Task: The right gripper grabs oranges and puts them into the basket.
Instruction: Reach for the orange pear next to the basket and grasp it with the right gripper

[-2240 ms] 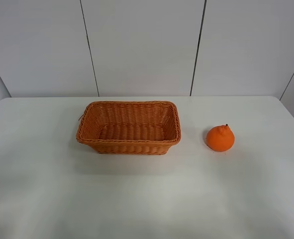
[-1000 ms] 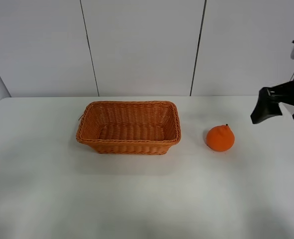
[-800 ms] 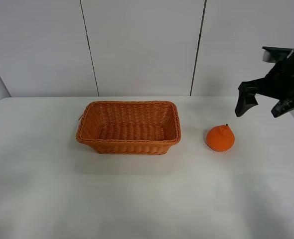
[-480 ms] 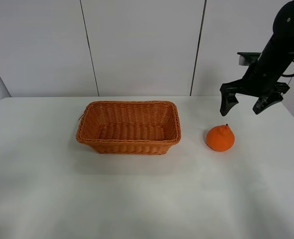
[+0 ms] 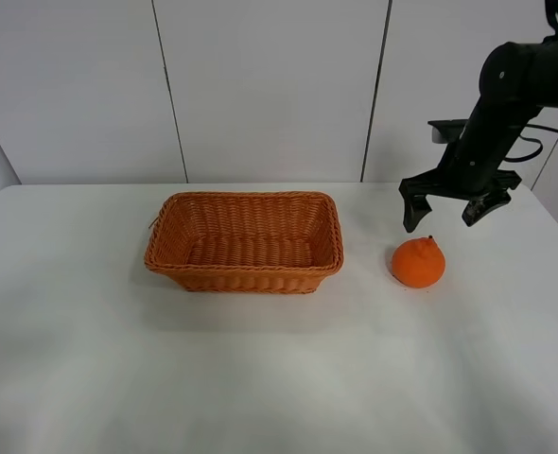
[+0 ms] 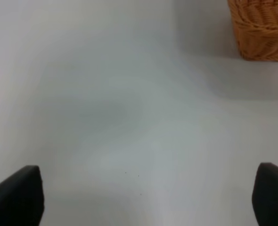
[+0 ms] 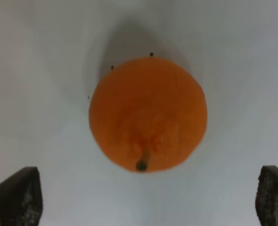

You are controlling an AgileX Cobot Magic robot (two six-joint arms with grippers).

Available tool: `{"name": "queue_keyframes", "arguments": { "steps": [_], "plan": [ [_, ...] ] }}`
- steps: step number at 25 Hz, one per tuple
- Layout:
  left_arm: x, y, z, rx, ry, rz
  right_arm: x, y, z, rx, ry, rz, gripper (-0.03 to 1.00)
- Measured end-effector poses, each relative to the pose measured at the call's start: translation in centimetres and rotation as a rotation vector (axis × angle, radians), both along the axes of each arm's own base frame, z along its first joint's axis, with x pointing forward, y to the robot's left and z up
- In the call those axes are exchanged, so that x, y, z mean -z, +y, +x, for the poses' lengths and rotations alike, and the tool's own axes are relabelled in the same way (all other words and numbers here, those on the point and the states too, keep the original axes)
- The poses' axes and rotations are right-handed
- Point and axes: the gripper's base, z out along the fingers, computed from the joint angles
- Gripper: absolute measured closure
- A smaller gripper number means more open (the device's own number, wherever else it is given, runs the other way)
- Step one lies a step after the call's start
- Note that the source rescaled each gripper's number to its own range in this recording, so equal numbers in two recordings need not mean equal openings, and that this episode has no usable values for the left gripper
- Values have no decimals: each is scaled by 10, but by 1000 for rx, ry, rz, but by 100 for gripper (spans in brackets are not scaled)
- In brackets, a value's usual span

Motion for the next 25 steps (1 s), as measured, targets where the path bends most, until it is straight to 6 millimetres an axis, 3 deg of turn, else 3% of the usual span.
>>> {"name": "queue_keyframes", "arguments": {
  "steps": [12, 19, 20, 22, 25],
  "plan": [
    [0, 0, 0, 0, 0, 0, 80, 1, 19, 2, 84, -19, -3],
    [0, 0, 0, 0, 0, 0, 96, 2, 22, 4, 94, -19, -2],
    [0, 0, 0, 0, 0, 0, 96, 2, 22, 4, 92, -19, 2],
    [0, 0, 0, 0, 0, 0, 96, 2, 22, 5, 91, -17, 22],
    [0, 0, 0, 0, 0, 0, 96, 2, 22, 5, 92, -17, 69]
  ]
}}
